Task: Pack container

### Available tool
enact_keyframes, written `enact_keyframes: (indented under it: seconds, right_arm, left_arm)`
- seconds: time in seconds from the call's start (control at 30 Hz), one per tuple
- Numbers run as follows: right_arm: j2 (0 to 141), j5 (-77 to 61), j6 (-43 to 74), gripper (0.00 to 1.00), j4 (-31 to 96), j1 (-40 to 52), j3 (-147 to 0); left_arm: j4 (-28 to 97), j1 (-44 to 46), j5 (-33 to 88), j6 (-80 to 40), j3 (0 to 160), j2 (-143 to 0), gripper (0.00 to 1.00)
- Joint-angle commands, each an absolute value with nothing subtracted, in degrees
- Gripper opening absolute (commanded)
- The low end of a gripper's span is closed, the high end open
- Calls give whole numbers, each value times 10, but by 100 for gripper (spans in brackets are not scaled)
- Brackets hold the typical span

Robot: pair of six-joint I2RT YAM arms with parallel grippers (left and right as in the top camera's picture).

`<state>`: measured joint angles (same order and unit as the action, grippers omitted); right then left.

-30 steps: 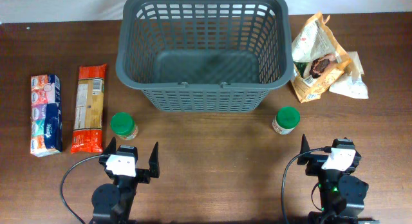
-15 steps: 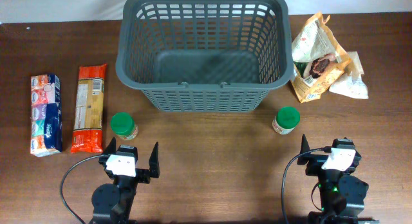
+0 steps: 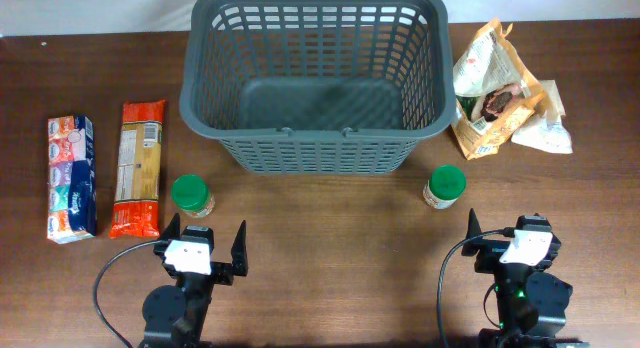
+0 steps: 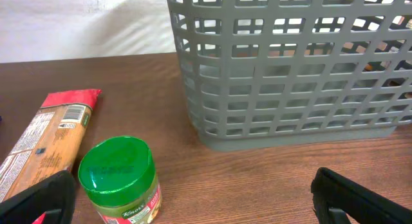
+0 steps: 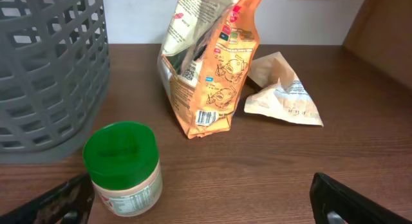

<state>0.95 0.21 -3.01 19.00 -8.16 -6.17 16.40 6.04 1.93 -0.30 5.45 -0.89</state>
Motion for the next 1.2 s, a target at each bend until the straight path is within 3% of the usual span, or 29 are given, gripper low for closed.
enact_keyframes:
  seconds: [0.0, 0.37, 0.57, 0.73, 0.93, 1.07, 1.17]
  right_arm:
    - [6, 7, -27, 99, 191, -83, -58]
    - [6, 4, -27, 99, 190, -83, -58]
    - [6, -60, 24, 99, 190, -83, -70]
    - [16, -98, 56, 99, 202, -83, -184]
    - [191, -112, 48, 99, 411, -83, -482]
    - [291, -197, 48, 99, 552, -83, -649]
    - [318, -207, 48, 99, 628, -83, -675]
  left_arm:
    - [161, 62, 17, -6, 50, -3, 99]
    - [158, 62, 67, -7, 50, -3, 99]
    - [153, 62, 205, -11, 60, -3, 99]
    - [211, 62, 180, -28, 203, -27, 99]
    - [426, 62, 186, 27, 509, -203, 99]
    - [429, 62, 251, 26, 572, -244, 99]
    - [421, 62, 256, 23, 573, -244, 99]
